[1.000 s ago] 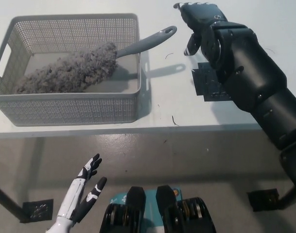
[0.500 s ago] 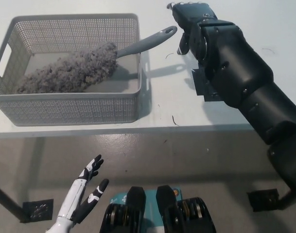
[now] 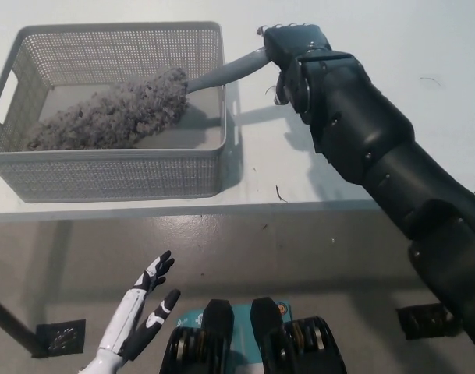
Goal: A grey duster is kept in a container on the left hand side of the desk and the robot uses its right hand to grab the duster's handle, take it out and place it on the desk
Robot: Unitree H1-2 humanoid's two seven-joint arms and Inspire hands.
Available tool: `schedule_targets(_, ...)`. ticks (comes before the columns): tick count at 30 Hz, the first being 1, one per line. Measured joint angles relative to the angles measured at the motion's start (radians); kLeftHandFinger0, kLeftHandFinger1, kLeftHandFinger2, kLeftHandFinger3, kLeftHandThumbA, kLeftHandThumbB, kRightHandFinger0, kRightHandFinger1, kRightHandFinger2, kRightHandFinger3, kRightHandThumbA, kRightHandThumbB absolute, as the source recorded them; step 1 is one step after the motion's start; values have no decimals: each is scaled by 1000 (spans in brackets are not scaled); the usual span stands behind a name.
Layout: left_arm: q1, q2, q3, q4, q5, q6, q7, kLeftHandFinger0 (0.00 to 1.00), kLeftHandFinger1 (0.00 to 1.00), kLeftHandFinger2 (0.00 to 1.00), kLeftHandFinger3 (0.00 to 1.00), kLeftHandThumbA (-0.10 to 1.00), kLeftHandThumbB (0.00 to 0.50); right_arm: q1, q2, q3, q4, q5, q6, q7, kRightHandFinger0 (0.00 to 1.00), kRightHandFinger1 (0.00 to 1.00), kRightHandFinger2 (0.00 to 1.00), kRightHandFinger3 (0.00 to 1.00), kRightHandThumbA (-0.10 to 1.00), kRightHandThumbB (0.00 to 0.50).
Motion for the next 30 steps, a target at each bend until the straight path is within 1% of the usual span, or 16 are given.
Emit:
schedule_targets(5,0,0,-2,0,-2,0,-5,1000,1000,1000,1000,884,49,-28,11,4,-1,0,3,-7,1000,1000,1000,1000,874,500)
schedule_targets(12,0,2,-3,0,-5,0,-7,1000,1000,1000,1000,879,38,-79,12,19,-1,0,5,-6,1000,1000,1000,1000,867,500)
schedule_targets(17,0,2,-4,0,-5,0,-8,1000,1000,1000,1000,881,51,-86,22,26,2,0,5,-6,1000,1000,1000,1000,802,500)
schedule_targets(25,0,4,-8,0,-5,0,-13,1000,1000,1000,1000,870,51,-85,54,26,38,5,3,-16,1000,1000,1000,1000,802,500)
schedule_targets(29,-1,8,-9,0,-5,0,-19,1000,1000,1000,1000,876,49,-83,63,26,79,8,-2,-31,1000,1000,1000,1000,821,500)
schedule_targets(30,-1,8,-9,0,-5,0,-21,1000,1000,1000,1000,884,56,-82,65,26,89,10,-5,-35,1000,1000,1000,1000,821,500)
